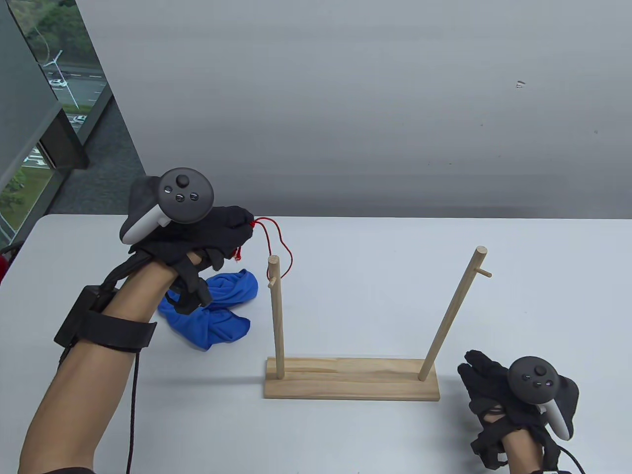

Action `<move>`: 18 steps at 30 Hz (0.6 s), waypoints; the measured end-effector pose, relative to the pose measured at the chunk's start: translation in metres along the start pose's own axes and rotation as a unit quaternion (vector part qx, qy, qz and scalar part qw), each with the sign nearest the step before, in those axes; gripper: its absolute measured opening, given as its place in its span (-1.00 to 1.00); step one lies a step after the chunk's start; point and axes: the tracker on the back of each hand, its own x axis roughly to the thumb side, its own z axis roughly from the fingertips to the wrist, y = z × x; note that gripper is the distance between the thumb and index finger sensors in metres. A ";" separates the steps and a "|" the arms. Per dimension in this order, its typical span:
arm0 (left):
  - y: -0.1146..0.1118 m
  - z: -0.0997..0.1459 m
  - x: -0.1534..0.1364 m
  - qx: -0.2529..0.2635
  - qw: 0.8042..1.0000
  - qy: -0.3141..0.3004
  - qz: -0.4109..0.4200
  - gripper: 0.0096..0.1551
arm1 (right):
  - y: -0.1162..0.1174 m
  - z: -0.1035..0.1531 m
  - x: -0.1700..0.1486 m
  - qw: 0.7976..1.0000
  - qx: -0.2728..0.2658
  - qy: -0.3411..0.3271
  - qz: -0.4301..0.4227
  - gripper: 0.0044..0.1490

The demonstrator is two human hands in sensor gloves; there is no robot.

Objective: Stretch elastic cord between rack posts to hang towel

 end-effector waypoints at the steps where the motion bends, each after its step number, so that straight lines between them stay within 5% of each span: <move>1: 0.003 0.003 0.003 0.005 1.000 -0.006 0.000 -0.56 | 0.000 0.000 0.000 1.000 0.000 0.000 -0.001 -0.21; 18: 0.023 0.046 0.043 0.141 0.979 -0.121 -0.086 -0.56 | 0.002 0.000 0.001 1.000 0.004 -0.005 -0.003 -0.21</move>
